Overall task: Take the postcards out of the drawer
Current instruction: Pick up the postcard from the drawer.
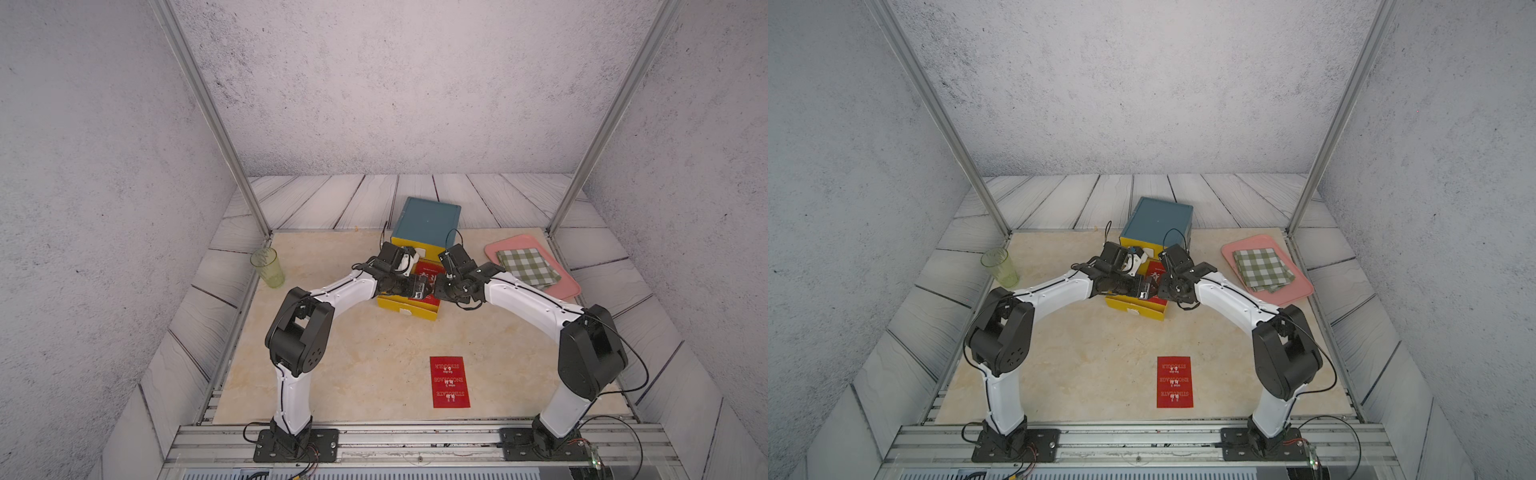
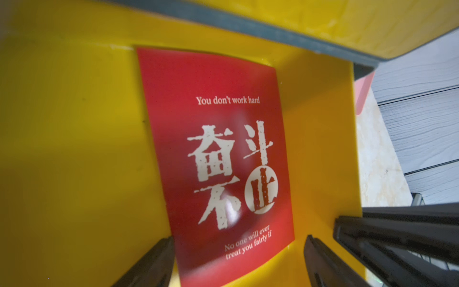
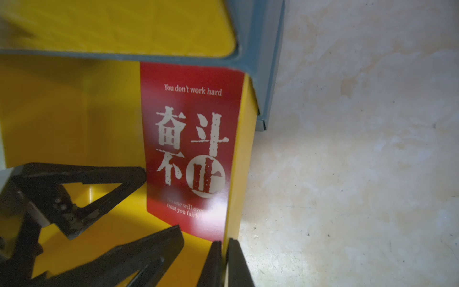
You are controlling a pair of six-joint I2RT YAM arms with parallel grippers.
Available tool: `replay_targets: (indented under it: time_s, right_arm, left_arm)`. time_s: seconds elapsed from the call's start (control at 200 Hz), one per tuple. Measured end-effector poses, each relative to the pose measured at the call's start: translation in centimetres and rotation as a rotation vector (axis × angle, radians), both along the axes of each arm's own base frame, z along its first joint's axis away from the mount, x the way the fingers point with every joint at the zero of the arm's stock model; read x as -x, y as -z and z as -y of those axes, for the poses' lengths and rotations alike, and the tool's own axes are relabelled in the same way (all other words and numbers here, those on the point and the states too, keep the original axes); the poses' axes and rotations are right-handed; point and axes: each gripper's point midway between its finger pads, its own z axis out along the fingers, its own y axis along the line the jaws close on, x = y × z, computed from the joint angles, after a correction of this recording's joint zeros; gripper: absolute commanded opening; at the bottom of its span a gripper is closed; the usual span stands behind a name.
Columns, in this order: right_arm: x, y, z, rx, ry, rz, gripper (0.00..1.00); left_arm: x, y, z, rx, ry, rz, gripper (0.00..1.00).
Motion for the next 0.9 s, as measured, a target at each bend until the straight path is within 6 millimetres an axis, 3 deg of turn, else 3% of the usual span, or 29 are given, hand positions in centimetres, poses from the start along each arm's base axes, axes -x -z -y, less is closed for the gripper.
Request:
replay_targets:
  time_s: [0.901]
  right_arm:
    - [-0.4,0.1,0.4,0.001,0.005,0.008,0.08]
  left_arm:
    - [0.6,-1.0,1.6,0.189,0.093,-0.016,0.88]
